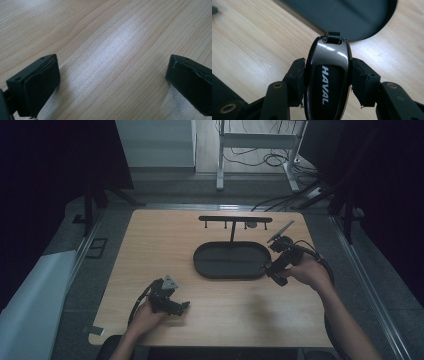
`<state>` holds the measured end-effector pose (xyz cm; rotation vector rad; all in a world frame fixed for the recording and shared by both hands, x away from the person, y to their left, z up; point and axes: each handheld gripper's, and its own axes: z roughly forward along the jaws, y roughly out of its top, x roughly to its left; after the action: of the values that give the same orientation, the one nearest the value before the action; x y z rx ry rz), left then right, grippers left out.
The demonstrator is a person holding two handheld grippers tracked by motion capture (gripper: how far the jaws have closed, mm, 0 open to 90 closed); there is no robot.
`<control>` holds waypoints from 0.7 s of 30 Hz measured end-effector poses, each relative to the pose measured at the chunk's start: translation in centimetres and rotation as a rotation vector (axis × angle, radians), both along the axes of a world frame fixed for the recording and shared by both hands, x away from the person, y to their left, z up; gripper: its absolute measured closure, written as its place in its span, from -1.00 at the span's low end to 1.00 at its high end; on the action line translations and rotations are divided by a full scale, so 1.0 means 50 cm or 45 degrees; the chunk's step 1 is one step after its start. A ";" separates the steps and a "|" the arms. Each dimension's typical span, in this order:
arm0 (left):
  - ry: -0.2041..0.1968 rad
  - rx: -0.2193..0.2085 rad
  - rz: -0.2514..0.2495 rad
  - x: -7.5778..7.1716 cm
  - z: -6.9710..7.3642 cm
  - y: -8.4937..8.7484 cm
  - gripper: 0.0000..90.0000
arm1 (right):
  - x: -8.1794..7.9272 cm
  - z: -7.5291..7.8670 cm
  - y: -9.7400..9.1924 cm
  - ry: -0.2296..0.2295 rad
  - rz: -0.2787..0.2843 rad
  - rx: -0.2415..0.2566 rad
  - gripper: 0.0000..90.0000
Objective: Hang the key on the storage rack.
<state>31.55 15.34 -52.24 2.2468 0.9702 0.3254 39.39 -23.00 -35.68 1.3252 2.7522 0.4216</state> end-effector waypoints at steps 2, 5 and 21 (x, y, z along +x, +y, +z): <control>0.000 -0.001 0.001 0.000 0.000 0.000 -1.00 | 0.007 0.012 0.001 -0.013 -0.008 0.000 0.07; 0.000 0.002 -0.001 0.000 0.000 0.000 -1.00 | 0.018 0.030 0.000 -0.026 -0.017 0.014 0.07; 0.000 0.001 -0.002 0.000 0.000 0.000 -1.00 | 0.077 0.104 -0.007 -0.074 -0.110 0.011 0.08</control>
<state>31.57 15.34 -52.23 2.2484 0.9682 0.3253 43.24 -23.36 -30.50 1.4044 2.6385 0.4588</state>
